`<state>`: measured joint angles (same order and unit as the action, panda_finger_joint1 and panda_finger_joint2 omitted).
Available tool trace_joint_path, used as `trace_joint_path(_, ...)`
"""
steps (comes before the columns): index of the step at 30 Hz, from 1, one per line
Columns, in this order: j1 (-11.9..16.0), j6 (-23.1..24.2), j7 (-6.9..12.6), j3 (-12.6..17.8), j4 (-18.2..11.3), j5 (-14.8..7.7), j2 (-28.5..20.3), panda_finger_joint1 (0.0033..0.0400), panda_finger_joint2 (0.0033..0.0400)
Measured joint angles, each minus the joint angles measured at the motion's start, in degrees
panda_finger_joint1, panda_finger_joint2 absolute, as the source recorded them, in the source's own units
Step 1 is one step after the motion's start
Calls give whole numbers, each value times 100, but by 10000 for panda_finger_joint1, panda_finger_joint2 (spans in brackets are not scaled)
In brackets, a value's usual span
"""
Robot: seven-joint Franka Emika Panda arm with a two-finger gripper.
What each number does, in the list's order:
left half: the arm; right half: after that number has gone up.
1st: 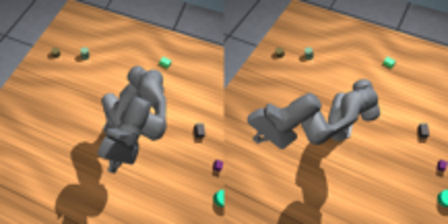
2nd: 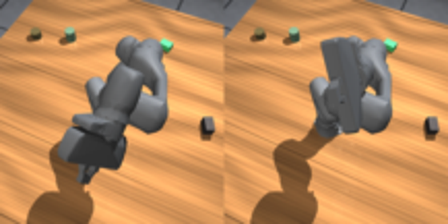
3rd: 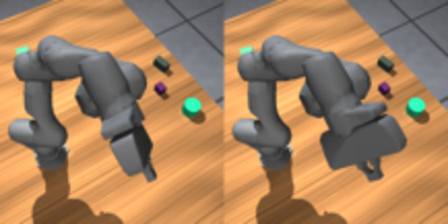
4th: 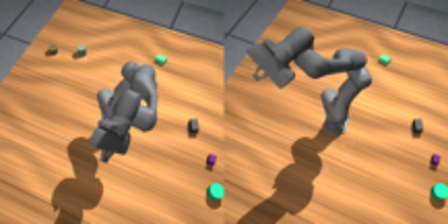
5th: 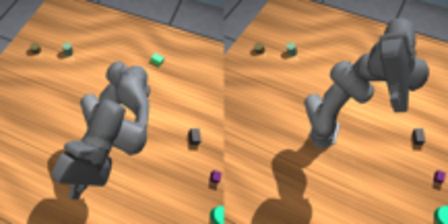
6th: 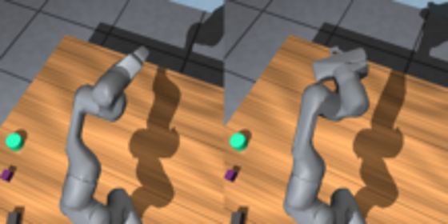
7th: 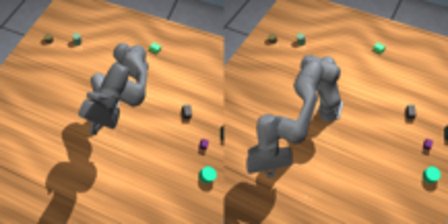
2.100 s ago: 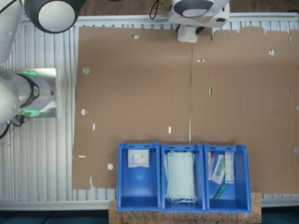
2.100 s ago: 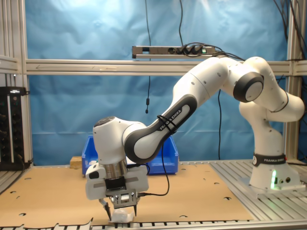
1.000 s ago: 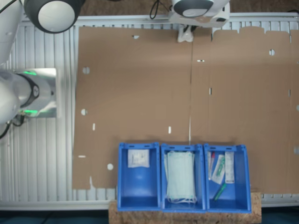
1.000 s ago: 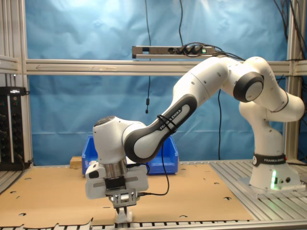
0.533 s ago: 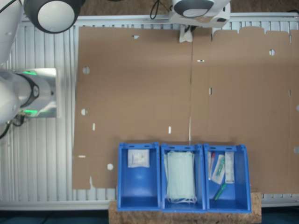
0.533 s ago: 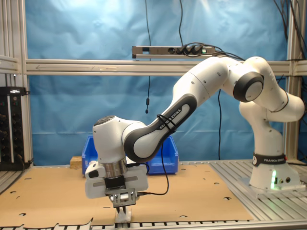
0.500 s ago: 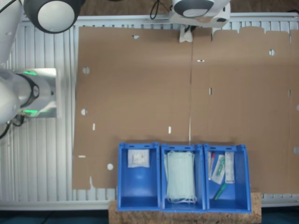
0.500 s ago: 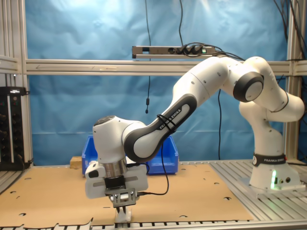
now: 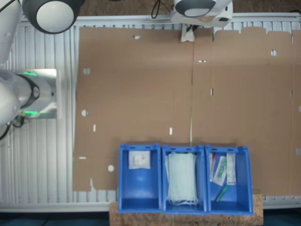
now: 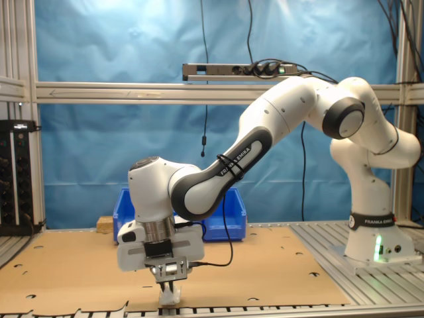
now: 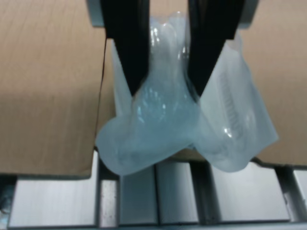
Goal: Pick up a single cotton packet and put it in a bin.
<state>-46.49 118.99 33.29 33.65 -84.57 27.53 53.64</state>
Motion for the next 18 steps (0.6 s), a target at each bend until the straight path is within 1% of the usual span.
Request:
trace_joint_path(5,1,-5,0,-1,-115,-56,-211,53,53)
trace_joint_path(9,2,-40,0,1,-270,-152,-533,53,53)
trace_joint_path(12,2,-90,0,9,-403,-300,-828,53,53)
trace_joint_path(18,2,-172,0,42,-736,-682,-1509,54,54)
